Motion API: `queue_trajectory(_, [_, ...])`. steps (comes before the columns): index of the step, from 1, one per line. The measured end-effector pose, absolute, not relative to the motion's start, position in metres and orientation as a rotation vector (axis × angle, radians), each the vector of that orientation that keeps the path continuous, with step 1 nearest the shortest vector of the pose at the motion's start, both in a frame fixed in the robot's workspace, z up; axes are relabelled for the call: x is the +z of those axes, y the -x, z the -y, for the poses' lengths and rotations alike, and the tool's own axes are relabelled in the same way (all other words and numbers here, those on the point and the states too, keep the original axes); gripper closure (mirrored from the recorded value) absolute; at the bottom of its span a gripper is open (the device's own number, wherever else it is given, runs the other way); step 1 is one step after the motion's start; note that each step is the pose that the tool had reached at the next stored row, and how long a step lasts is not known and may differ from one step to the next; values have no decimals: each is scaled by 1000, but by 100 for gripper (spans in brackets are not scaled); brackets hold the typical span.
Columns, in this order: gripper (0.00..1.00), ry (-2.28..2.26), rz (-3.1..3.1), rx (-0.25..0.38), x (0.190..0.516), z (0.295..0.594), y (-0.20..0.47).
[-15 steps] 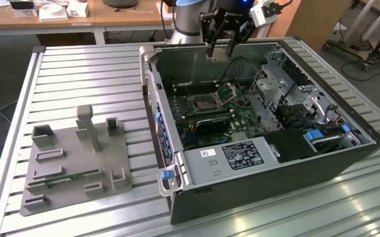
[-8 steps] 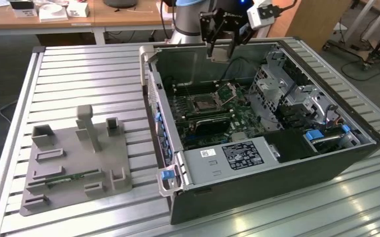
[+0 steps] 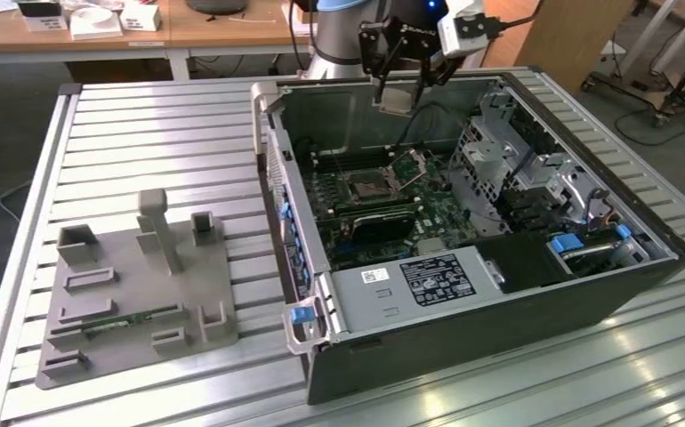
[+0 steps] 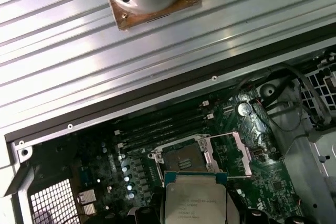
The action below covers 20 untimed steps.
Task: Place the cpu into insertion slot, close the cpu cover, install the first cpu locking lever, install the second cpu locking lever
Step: 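Place the cpu into insertion slot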
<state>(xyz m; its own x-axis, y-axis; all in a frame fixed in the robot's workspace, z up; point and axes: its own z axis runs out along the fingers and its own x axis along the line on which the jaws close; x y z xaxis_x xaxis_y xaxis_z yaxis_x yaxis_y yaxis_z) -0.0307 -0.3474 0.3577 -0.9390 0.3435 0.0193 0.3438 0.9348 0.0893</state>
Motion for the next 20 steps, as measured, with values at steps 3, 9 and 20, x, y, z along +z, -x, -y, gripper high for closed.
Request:
queue_trajectory(3, [45, 620, 3075, -143, 357, 347, 31])
queue_trajectory(9, [45, 642, 3071, -144, 357, 347, 31])
queue_trajectory(20, [45, 643, 3071, -144, 357, 347, 31])
